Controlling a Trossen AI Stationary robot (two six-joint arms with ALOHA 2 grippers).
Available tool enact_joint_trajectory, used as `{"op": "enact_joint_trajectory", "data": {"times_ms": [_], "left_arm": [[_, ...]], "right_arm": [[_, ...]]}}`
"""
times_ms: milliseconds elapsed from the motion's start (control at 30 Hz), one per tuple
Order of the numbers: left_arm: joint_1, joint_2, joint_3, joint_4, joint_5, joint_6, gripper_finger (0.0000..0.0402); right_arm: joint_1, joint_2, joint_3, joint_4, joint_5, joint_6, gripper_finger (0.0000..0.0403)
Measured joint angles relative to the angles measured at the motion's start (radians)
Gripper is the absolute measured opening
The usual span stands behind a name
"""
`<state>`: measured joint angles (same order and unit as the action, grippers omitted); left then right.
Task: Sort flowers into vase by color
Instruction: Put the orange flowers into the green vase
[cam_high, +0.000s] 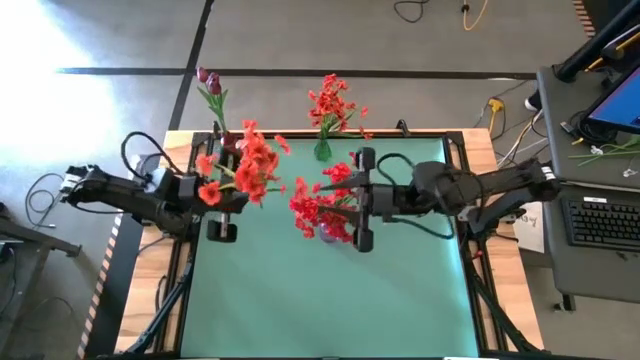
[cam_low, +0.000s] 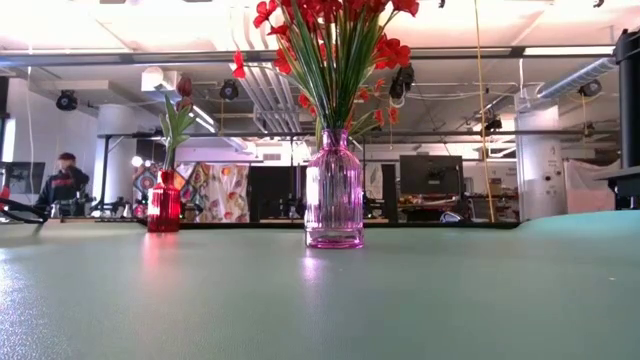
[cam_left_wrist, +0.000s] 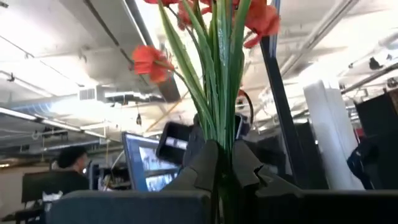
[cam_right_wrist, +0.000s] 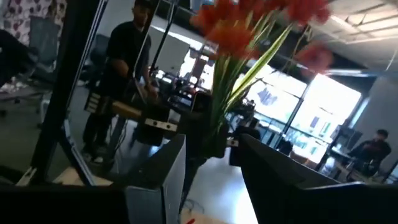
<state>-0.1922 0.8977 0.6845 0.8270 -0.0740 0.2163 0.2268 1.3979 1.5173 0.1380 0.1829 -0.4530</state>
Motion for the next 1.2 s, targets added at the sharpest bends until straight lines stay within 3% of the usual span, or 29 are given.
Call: {"op": "enact_joint_trajectory", "data": {"times_ms": [267,567,767,1000,1200], "left_arm": [[-0.001,0.154,0.029,0.108,0.002,-0.001,0.0000],[-0.001,0.284,0.116,0.122,0.001,0.006,0.0000],[-0.001,0.370,0.175,0.123,-0.003,0.018,0.0000],[0.000,0.442,0.212,0.121,-0.023,0.019,0.0000],[0.000,0.436,0.217,0.113,-0.024,0.027,0.0000]], "right_arm": [[-0.006,0.044,-0.001,0.006,0.001,0.039,0.0170],[-0.012,0.044,-0.001,0.018,0.001,0.107,0.0225],[-0.016,0.044,-0.001,0.032,0.000,0.116,0.0239],[-0.016,0.046,-0.001,0.032,-0.001,0.110,0.0223],[-0.016,0.046,-0.001,0.032,-0.004,0.101,0.0161]]}}
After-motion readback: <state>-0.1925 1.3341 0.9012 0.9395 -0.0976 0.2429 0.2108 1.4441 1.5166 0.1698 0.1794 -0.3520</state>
